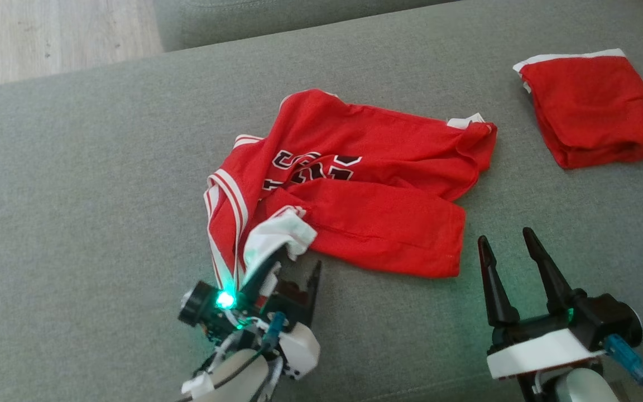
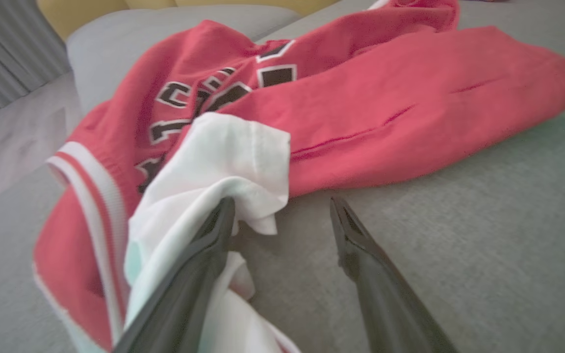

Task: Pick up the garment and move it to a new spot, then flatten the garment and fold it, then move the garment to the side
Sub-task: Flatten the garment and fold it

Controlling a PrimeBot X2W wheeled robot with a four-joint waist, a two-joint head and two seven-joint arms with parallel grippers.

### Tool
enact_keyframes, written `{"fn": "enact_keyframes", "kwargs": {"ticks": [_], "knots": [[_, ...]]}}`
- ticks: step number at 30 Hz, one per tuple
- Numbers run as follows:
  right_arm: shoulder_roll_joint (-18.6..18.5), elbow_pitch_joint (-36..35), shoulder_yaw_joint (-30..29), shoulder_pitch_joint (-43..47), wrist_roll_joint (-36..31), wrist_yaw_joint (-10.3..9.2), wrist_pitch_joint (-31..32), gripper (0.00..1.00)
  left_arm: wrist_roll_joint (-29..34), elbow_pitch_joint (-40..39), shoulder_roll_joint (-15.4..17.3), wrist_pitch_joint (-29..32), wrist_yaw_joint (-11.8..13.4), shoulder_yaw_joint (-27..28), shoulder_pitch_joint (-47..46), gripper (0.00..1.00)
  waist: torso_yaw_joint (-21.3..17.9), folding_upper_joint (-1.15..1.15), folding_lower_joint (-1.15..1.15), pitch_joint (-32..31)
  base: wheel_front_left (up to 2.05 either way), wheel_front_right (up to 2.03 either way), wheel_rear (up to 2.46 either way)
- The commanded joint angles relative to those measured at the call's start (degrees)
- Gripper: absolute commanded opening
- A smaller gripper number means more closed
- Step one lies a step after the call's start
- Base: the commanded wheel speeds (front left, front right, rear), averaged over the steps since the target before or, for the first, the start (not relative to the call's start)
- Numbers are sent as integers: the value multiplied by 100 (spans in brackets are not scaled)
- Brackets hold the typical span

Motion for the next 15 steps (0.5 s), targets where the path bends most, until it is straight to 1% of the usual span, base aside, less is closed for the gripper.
{"fn": "enact_keyframes", "kwargs": {"ticks": [1, 7, 8, 9, 10, 11, 12, 13, 15], "knots": [[-89, -153, 109, -189, -6, 37, -22, 100, -41, -72, 42, -74, 109, 268, -223, 100, 12, 0, 0, -17, 0, 0, 0], [-113, -140, 116, -171, -4, 37, -22, 100, -96, 37, 244, -115, 287, 405, -215, 100, 61, 0, 0, -54, 0, 0, 0], [-115, -140, 115, -167, -3, 37, -22, 100, -102, 41, 264, -129, 306, 418, -220, 87, 72, 0, 0, -61, 0, 0, 0], [-116, -139, 117, -161, -4, 37, -22, 100, -113, 32, 277, -156, 327, 438, -222, 67, 82, 0, 0, -70, 0, 0, 0], [-116, -136, 120, -157, -5, 37, -22, 100, -124, 19, 286, -184, 346, 455, -220, 53, 93, 0, 0, -81, 0, 0, 0], [-116, -130, 122, -152, -6, 37, -22, 100, -129, 12, 294, -201, 353, 457, -215, 32, 103, 0, 0, -95, 0, 0, 0], [-115, -123, 125, -146, -7, 37, -22, 100, -143, 1, 300, -225, 364, 470, -205, 14, 113, 0, 0, -113, 0, 0, 0], [-114, -114, 128, -138, -8, 37, -22, 100, -152, -6, 311, -241, 370, 474, -193, 0, 122, 0, 0, -133, 0, 0, 0], [-112, -100, 129, -113, -6, 37, -22, 100, -167, -17, 336, -236, 365, 459, -153, 0, 146, 0, 0, -184, 0, 0, 0]]}}
